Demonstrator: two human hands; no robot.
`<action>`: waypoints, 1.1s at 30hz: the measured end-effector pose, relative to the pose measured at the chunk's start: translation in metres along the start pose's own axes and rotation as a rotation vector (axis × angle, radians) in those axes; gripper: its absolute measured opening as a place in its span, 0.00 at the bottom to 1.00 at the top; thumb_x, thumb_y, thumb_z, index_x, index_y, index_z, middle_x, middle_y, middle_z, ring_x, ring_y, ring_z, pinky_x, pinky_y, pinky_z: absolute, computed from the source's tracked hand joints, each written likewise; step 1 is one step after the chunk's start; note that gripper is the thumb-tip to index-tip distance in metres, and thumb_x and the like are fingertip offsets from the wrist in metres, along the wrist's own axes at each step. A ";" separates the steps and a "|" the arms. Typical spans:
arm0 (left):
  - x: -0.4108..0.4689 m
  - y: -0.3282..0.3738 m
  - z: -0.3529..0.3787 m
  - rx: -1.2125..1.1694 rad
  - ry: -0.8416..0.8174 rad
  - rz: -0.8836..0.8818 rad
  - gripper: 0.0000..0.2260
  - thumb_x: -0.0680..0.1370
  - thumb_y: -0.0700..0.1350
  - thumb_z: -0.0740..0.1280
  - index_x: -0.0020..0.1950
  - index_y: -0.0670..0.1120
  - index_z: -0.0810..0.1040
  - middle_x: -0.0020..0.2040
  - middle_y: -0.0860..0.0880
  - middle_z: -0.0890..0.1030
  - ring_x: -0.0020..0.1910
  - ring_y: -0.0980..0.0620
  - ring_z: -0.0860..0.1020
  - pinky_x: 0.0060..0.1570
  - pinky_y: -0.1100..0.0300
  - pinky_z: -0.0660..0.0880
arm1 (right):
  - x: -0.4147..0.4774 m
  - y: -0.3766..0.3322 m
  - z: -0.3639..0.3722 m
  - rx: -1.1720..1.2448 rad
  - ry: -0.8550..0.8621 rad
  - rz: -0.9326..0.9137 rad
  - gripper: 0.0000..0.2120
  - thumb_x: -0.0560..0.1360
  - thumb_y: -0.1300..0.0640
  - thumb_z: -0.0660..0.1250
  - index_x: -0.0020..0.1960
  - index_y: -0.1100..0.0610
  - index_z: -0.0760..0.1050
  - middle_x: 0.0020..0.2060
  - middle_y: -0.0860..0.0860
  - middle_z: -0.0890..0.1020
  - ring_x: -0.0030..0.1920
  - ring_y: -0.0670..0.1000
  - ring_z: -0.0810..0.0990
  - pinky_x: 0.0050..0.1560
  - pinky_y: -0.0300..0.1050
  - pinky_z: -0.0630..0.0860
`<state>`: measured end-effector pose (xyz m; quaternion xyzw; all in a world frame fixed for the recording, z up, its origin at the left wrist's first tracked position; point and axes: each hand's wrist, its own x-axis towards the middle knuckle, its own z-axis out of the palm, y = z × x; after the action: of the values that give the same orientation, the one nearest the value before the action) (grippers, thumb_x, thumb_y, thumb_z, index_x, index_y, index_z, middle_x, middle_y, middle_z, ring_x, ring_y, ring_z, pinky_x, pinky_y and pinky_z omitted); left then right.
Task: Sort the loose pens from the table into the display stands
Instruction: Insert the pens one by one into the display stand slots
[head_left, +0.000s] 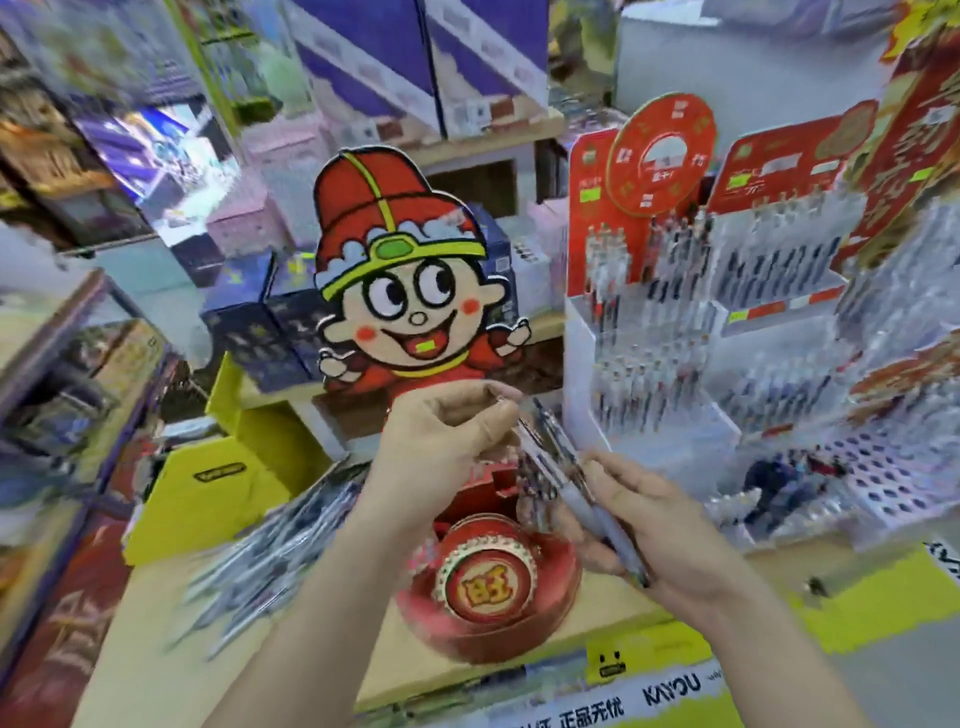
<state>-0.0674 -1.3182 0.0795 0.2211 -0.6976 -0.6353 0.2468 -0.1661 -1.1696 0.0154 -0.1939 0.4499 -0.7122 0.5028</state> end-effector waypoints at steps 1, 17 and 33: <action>-0.003 -0.004 -0.014 -0.006 0.010 -0.014 0.03 0.76 0.37 0.68 0.46 0.40 0.82 0.33 0.51 0.82 0.32 0.57 0.79 0.34 0.67 0.75 | 0.004 0.006 0.009 -0.031 -0.026 0.010 0.10 0.76 0.54 0.61 0.48 0.59 0.78 0.33 0.61 0.77 0.27 0.52 0.68 0.24 0.39 0.67; 0.028 -0.062 -0.104 0.168 0.318 -0.021 0.09 0.79 0.36 0.65 0.51 0.49 0.79 0.44 0.53 0.85 0.47 0.56 0.83 0.46 0.61 0.79 | 0.064 0.016 0.009 -0.243 0.361 -0.112 0.08 0.78 0.69 0.62 0.49 0.61 0.78 0.33 0.52 0.83 0.34 0.48 0.82 0.34 0.37 0.78; 0.034 -0.102 -0.085 0.639 0.053 0.029 0.10 0.76 0.41 0.70 0.57 0.49 0.82 0.44 0.59 0.82 0.44 0.60 0.80 0.46 0.70 0.76 | 0.082 0.016 0.011 -0.316 0.356 -0.153 0.10 0.71 0.68 0.70 0.50 0.58 0.79 0.36 0.51 0.85 0.36 0.47 0.83 0.31 0.35 0.74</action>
<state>-0.0411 -1.4149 -0.0139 0.2939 -0.8583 -0.3743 0.1919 -0.1837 -1.2487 -0.0062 -0.1749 0.6211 -0.6921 0.3234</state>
